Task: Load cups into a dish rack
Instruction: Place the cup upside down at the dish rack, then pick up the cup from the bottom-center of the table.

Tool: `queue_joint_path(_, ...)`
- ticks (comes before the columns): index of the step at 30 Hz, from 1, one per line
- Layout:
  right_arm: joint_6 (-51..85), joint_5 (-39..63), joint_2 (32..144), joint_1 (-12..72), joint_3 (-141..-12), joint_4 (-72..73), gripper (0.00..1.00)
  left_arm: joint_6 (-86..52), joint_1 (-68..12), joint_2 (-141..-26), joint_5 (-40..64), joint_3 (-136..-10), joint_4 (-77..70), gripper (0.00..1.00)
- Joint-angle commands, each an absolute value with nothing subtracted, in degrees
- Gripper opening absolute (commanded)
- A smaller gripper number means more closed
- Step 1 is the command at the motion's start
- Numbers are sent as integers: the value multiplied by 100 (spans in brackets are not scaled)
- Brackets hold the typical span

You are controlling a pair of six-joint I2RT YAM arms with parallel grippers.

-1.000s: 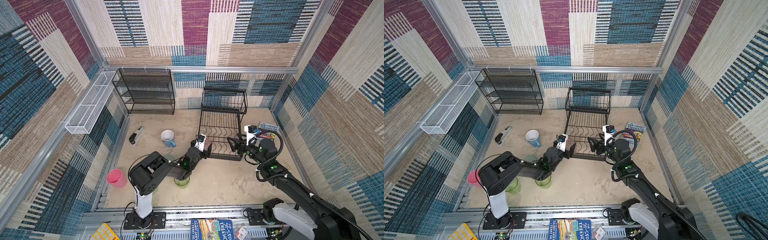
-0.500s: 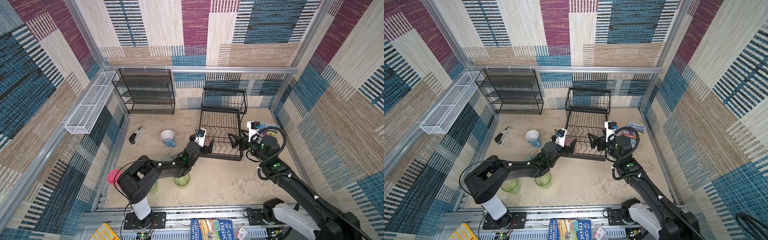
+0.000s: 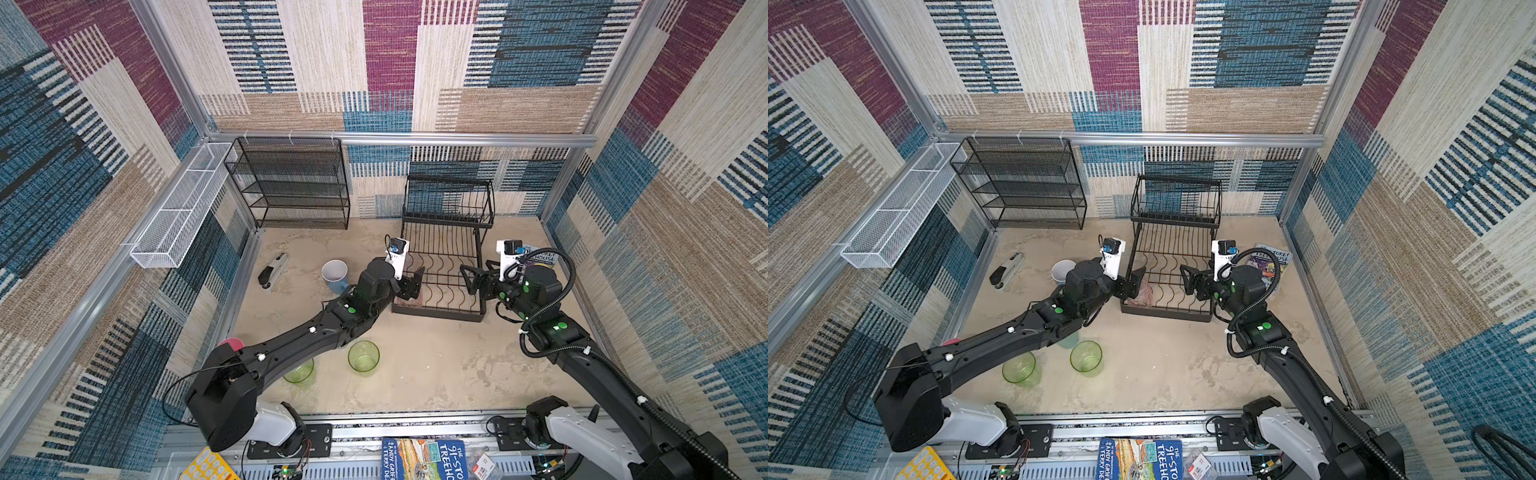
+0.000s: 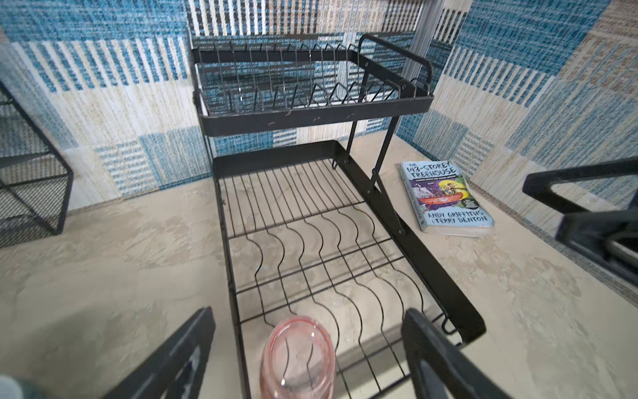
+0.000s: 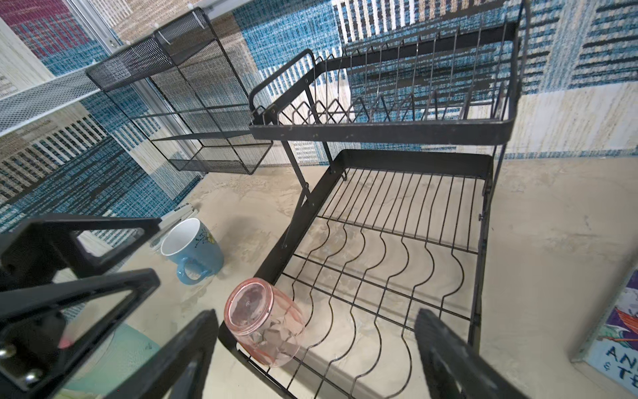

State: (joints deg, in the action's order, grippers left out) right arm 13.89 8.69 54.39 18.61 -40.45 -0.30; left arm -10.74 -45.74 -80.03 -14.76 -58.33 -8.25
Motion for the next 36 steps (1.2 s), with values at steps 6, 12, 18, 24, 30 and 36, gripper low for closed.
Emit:
queue_joint_path(6, 1307, 223, 5611, 2918, -4260, -429, 88, -2350, -4553, -7209, -1675, -6583, 3082, 83)
queue_joint_path(12, 1125, -171, 5756, 3909, -4437, -794, 83, -2816, -4376, -6964, -1435, -7212, 5098, 83)
queue_joint_path(18, 1037, -395, 6075, 4842, -4702, -1118, 76, -2566, -3825, -6958, -1116, -7532, 5840, 83)
queue_joint_path(24, 647, -605, 6734, 5846, -5141, -1485, 70, -2215, -2769, -7028, 22, -7445, 5710, 83)
queue_joint_path(30, 93, -566, 7626, 6746, -5805, -1929, 68, -2084, -2207, -7284, 781, -7453, 5495, 90)
queue_joint_path(36, -438, -299, 8551, 7132, -6531, -2434, 64, -2044, -1814, -7508, 1239, -7391, 5294, 92)
